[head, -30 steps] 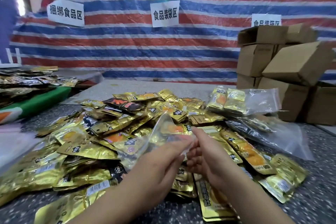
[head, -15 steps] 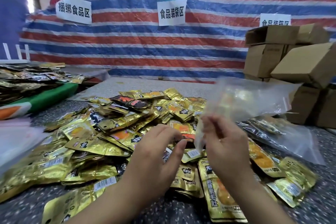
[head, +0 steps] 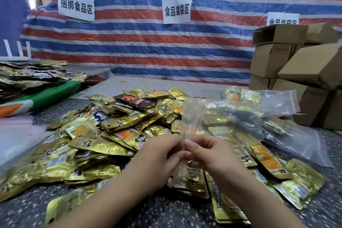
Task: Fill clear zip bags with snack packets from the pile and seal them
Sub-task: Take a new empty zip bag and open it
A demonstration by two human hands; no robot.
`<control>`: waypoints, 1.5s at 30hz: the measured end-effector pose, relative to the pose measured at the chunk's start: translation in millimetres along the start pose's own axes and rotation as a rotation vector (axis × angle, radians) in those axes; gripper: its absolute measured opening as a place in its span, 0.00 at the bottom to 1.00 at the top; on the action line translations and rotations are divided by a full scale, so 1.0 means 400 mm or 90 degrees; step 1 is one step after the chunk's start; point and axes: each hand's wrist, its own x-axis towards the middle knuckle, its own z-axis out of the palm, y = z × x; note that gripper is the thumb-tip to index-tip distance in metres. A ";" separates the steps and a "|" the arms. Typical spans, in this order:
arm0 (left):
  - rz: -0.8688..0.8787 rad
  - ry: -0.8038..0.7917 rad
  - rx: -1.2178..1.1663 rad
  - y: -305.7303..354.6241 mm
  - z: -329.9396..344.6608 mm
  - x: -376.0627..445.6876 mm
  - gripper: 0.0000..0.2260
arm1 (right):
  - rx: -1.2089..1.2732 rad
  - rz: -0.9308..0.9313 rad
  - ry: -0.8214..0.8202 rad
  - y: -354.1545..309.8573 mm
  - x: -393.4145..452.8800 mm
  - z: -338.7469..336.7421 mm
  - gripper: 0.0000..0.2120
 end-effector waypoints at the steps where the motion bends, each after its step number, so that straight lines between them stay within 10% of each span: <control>1: 0.006 -0.007 0.006 -0.005 -0.004 0.001 0.09 | -0.009 -0.002 -0.008 0.000 0.000 -0.002 0.07; 31: 0.035 -0.024 0.063 0.004 -0.032 -0.003 0.07 | -0.097 -0.095 -0.007 -0.016 -0.007 0.007 0.08; 39: -0.123 0.124 -0.039 -0.037 -0.085 0.029 0.13 | -0.167 -0.146 0.408 -0.031 0.006 -0.037 0.18; 45: -0.029 0.114 0.075 0.012 -0.058 0.005 0.15 | -0.207 -0.158 0.420 -0.028 0.004 -0.026 0.15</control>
